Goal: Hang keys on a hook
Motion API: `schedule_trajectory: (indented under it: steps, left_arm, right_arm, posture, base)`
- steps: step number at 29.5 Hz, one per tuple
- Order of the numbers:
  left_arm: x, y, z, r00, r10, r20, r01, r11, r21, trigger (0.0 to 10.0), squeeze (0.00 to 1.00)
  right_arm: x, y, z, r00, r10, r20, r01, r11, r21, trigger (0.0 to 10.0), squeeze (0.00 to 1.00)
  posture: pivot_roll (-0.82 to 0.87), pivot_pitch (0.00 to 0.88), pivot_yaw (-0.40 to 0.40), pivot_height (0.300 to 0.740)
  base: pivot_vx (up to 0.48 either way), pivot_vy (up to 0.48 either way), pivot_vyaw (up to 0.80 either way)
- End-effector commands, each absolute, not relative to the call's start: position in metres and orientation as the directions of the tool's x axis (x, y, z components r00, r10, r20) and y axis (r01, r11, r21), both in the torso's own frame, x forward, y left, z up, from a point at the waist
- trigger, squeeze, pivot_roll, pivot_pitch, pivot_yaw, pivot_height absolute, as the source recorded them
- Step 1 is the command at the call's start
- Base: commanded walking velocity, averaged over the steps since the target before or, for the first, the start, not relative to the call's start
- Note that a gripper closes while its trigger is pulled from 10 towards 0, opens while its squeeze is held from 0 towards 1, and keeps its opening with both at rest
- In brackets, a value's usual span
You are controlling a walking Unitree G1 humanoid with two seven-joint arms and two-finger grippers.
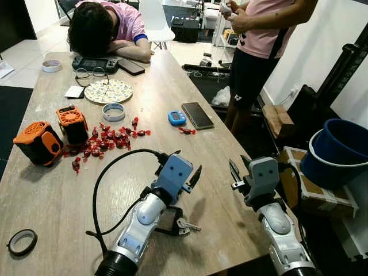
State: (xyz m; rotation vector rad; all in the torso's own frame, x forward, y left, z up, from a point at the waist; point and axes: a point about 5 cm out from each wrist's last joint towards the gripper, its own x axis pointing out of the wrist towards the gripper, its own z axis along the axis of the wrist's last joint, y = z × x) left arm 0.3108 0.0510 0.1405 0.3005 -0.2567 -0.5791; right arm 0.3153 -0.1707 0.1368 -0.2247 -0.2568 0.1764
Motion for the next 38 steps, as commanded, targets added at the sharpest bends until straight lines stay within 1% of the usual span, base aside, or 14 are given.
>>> schedule_trajectory:
  steps: [1, 2, 5, 6, 11, 12, 15, 16, 20, 24, 27, 34, 36, 38]
  left_arm:
    - [0.302, 0.047, 0.123, 0.784, -0.617, 0.072, 0.562, 0.754, 0.34, 10.0, 0.0]
    - [0.297, 0.049, 0.113, 0.77, -0.637, 0.026, 0.597, 0.735, 0.321, 10.0, 0.0]
    - [0.291, 0.051, 0.103, 0.758, -0.652, -0.015, 0.628, 0.724, 0.285, 10.0, 0.0]
    - [0.286, 0.055, 0.097, 0.758, -0.651, -0.033, 0.637, 0.73, 0.247, 10.0, 0.0]
    - [0.281, 0.061, 0.092, 0.771, -0.635, -0.042, 0.631, 0.754, 0.183, 10.0, 0.0]
    - [0.281, 0.061, 0.095, 0.783, -0.622, -0.025, 0.617, 0.77, 0.164, 10.0, 0.0]
    - [0.283, 0.059, 0.099, 0.789, -0.615, -0.006, 0.608, 0.779, 0.154, 10.0, 0.0]
    - [0.283, 0.059, 0.099, 0.789, -0.615, -0.006, 0.608, 0.779, 0.154, 10.0, 0.0]
    - [0.289, 0.039, 0.128, 0.77, -0.629, 0.101, 0.615, 0.776, 0.144, 10.0, 0.0]
    - [0.289, 0.037, 0.133, 0.766, -0.632, 0.117, 0.617, 0.774, 0.141, 10.0, 0.0]
    - [0.292, 0.03, 0.154, 0.744, -0.642, 0.186, 0.628, 0.766, 0.133, 10.0, 0.0]
    - [0.293, 0.027, 0.165, 0.73, -0.65, 0.211, 0.629, 0.76, 0.164, 10.0, 0.0]
    - [0.288, 0.029, 0.157, 0.708, -0.686, 0.166, 0.651, 0.726, 0.222, 10.0, 0.0]
    - [0.288, 0.029, 0.157, 0.708, -0.686, 0.166, 0.651, 0.726, 0.222, 10.0, 0.0]
  right_arm:
    - [0.314, -0.175, 0.132, 0.959, 0.181, 0.22, -0.128, 0.964, -0.234, 10.0, 0.0]
    - [0.313, -0.176, 0.132, 0.959, 0.178, 0.219, -0.126, 0.964, -0.234, 10.0, 0.0]
    - [0.313, -0.176, 0.131, 0.96, 0.177, 0.218, -0.125, 0.964, -0.234, 10.0, 0.0]
    - [0.312, -0.176, 0.131, 0.96, 0.177, 0.218, -0.125, 0.964, -0.234, 10.0, 0.0]
    - [0.312, -0.175, 0.131, 0.96, 0.178, 0.217, -0.126, 0.964, -0.234, 10.0, 0.0]
    - [0.313, -0.175, 0.131, 0.959, 0.182, 0.215, -0.131, 0.963, -0.234, 10.0, 0.0]
    - [0.314, -0.174, 0.131, 0.959, 0.187, 0.213, -0.135, 0.963, -0.235, 10.0, 0.0]
    - [0.314, -0.174, 0.131, 0.959, 0.187, 0.213, -0.135, 0.963, -0.235, 10.0, 0.0]
    - [0.316, -0.171, 0.132, 0.956, 0.199, 0.214, -0.148, 0.961, -0.235, 10.0, 0.0]
    - [0.316, -0.171, 0.132, 0.956, 0.2, 0.214, -0.148, 0.961, -0.235, 10.0, 0.0]
    - [0.314, -0.173, 0.131, 0.957, 0.196, 0.214, -0.144, 0.961, -0.237, 10.0, 0.0]
    - [0.314, -0.174, 0.131, 0.958, 0.192, 0.213, -0.14, 0.961, -0.238, 10.0, 0.0]
    - [0.313, -0.174, 0.131, 0.958, 0.191, 0.213, -0.138, 0.961, -0.239, 10.0, 0.0]
    - [0.313, -0.174, 0.131, 0.958, 0.191, 0.213, -0.138, 0.961, -0.239, 10.0, 0.0]
  posture:
    - [0.04, 0.116, -0.055, 0.74]
    - [0.04, 0.118, -0.054, 0.74]
    - [0.04, 0.118, -0.055, 0.74]
    - [0.04, 0.12, -0.056, 0.74]
    - [0.04, 0.12, -0.056, 0.74]
    - [0.05, 0.122, -0.065, 0.74]
    - [0.06, 0.122, -0.068, 0.74]
    - [0.06, 0.122, -0.068, 0.74]
    - [0.06, 0.121, -0.07, 0.74]
    - [0.06, 0.121, -0.07, 0.74]
    - [0.05, 0.122, -0.066, 0.74]
    - [0.04, 0.122, -0.064, 0.74]
    - [0.04, 0.122, -0.064, 0.74]
    - [0.04, 0.122, -0.064, 0.74]
  base:
    - [0.0, 0.0, 0.0]
    - [0.0, 0.0, 0.0]
    - [0.0, 0.0, 0.0]
    - [0.0, 0.0, 0.0]
    - [0.0, 0.0, 0.0]
    - [0.0, 0.0, 0.0]
    - [0.0, 0.0, 0.0]
    - [0.0, 0.0, 0.0]
    - [0.0, 0.0, 0.0]
    - [0.0, 0.0, 0.0]
    - [0.0, 0.0, 0.0]
    - [0.0, 0.0, 0.0]
    - [0.0, 0.0, 0.0]
    - [0.0, 0.0, 0.0]
